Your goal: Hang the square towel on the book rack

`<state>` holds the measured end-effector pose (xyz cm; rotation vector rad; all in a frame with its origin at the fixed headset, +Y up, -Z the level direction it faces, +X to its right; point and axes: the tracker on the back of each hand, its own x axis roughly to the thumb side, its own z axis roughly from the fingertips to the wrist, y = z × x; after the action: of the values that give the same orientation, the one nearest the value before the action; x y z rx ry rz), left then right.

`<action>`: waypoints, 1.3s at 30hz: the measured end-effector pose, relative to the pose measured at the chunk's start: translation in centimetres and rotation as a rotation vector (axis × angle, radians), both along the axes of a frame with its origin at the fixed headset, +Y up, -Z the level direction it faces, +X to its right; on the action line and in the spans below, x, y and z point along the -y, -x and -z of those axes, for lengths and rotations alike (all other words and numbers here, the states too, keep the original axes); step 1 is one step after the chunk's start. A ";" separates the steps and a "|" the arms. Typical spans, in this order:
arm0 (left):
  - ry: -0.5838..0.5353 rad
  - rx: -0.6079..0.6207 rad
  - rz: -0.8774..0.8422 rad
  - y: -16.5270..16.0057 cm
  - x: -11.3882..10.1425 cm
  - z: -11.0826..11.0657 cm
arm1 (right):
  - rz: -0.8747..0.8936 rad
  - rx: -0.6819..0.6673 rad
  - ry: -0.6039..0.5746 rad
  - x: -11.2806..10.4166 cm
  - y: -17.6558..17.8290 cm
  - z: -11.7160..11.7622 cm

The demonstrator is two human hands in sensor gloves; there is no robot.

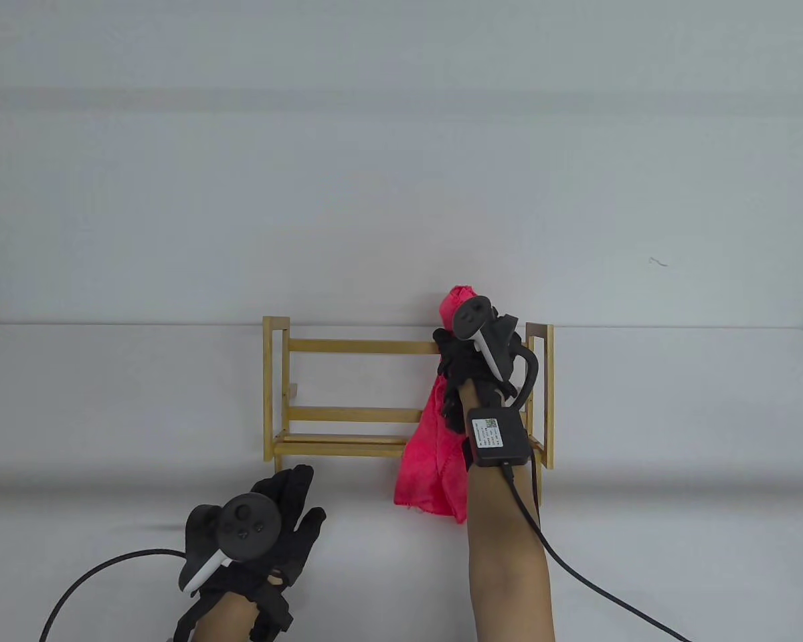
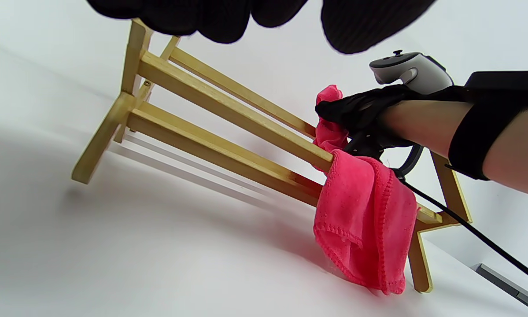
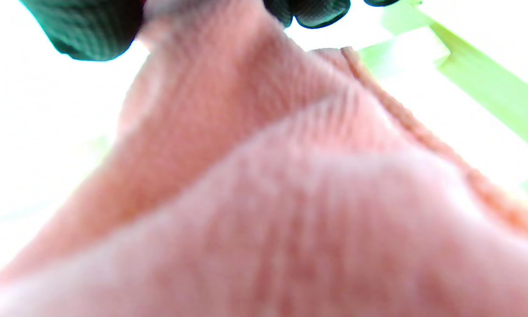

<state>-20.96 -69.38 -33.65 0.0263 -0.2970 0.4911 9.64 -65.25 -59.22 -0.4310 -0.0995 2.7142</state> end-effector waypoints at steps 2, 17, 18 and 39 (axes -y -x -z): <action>0.000 -0.001 -0.001 0.0 0.0 0.0 | 0.005 0.008 -0.009 -0.4 -0.1 -0.1; 0.018 0.018 -0.002 -0.2 0.1 0.0 | -0.104 0.003 0.039 -1.9 0.1 -1.7; 0.018 0.019 -0.003 -0.3 0.1 0.0 | -0.105 -0.003 0.032 -2.0 0.2 -2.0; -0.016 0.076 -0.050 -1.3 0.2 -0.4 | 0.117 -0.169 -0.152 -5.7 1.0 -12.2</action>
<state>-19.70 -69.55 -33.30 0.0311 -0.3753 0.5399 8.62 -59.55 -46.98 -0.1568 -0.2246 2.5925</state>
